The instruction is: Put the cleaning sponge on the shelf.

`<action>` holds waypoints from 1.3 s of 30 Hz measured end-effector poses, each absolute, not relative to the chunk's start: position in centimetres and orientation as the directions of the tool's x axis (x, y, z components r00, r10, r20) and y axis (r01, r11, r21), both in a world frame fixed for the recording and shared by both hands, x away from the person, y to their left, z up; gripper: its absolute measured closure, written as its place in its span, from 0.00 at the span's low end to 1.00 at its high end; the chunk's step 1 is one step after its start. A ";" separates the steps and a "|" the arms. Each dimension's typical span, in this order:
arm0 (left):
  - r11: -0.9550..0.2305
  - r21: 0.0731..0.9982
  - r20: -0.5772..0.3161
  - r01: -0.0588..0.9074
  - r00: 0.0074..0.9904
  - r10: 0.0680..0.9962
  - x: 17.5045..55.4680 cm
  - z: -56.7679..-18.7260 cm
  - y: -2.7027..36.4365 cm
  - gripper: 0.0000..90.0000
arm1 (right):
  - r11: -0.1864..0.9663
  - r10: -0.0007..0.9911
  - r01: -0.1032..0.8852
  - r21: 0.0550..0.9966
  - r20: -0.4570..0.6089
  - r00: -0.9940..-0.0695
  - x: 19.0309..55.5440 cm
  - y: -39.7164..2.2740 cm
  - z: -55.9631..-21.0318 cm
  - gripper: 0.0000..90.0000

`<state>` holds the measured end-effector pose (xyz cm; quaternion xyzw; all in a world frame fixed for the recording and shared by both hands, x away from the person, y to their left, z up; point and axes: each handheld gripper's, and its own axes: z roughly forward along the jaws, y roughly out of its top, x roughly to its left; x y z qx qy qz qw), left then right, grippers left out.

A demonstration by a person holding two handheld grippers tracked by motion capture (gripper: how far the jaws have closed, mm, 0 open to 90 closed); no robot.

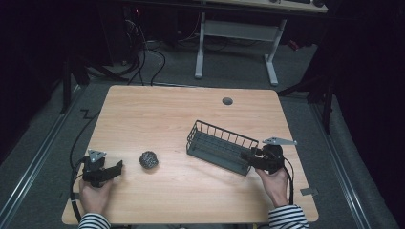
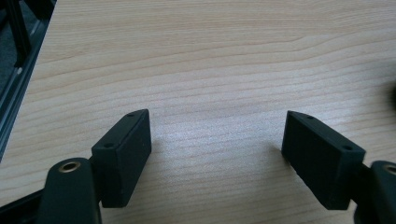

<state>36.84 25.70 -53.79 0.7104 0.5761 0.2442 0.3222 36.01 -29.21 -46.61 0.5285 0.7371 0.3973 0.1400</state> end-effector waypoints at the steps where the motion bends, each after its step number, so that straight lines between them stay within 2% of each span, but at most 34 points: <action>1: -0.128 0.739 -0.025 0.661 0.217 0.976 36.8 -53.8 25.7 0.27 | 0.119 0.891 0.670 0.733 0.218 -0.397 36.0 -29.3 -46.6 0.48; 16: -0.127 0.739 -0.025 0.661 0.216 0.976 36.8 -53.8 25.7 0.27 | 0.104 0.906 0.654 0.749 0.201 -0.374 35.8 -29.6 -46.5 0.46; 18: -0.126 0.740 -0.026 0.661 0.216 0.976 36.8 -53.8 25.7 0.27 | 0.091 0.908 0.657 0.748 0.209 -0.363 35.7 -29.8 -46.4 0.42; 19: -0.127 0.739 -0.027 0.662 0.217 0.976 36.8 -53.8 25.7 0.27 | 0.089 0.912 0.652 0.753 0.202 -0.358 35.7 -29.9 -46.3 0.35; 25: -0.128 0.739 -0.025 0.661 0.216 0.976 36.8 -53.8 25.7 0.27 | 0.082 0.907 0.653 0.753 0.215 -0.362 35.5 -30.3 -46.3 0.35; 33: -0.128 0.740 -0.023 0.661 0.214 0.976 36.8 -53.8 25.7 0.28 | 0.031 0.911 0.594 0.804 0.221 -0.347 34.2 -31.8 -45.7 0.36; 39: -0.131 0.739 -0.019 0.661 0.215 0.977 36.8 -53.8 25.7 0.28 | -0.007 0.923 0.539 0.842 0.213 -0.321 32.4 -33.8 -45.8 0.40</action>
